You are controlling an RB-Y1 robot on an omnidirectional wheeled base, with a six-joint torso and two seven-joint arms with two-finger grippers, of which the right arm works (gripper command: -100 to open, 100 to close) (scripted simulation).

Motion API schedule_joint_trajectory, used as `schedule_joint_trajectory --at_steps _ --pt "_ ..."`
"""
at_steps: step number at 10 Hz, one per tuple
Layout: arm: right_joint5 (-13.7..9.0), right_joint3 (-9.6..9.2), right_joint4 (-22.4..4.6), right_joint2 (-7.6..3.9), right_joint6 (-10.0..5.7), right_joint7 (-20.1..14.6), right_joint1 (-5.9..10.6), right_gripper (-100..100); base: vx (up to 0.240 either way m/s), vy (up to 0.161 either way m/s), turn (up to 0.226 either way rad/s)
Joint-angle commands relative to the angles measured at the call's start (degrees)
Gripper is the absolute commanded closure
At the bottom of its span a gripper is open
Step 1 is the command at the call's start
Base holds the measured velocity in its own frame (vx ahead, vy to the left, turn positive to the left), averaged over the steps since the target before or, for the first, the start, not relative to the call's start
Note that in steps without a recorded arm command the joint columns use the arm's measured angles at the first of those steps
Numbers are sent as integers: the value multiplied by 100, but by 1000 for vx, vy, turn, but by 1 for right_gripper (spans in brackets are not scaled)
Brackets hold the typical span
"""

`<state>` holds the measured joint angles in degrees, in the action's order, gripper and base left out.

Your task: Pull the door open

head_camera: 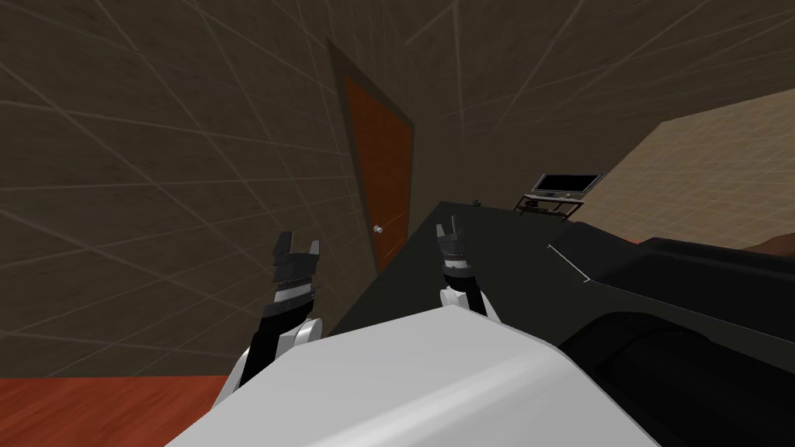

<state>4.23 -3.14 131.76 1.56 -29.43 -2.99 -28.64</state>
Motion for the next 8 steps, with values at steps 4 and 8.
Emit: schedule_joint_trajectory --at_steps 4,8 --pt "201 24 -590 -154 -199 427 164 -100 97 1 58" --pt "397 47 -1147 -285 -394 845 323 -100 92 9 62"
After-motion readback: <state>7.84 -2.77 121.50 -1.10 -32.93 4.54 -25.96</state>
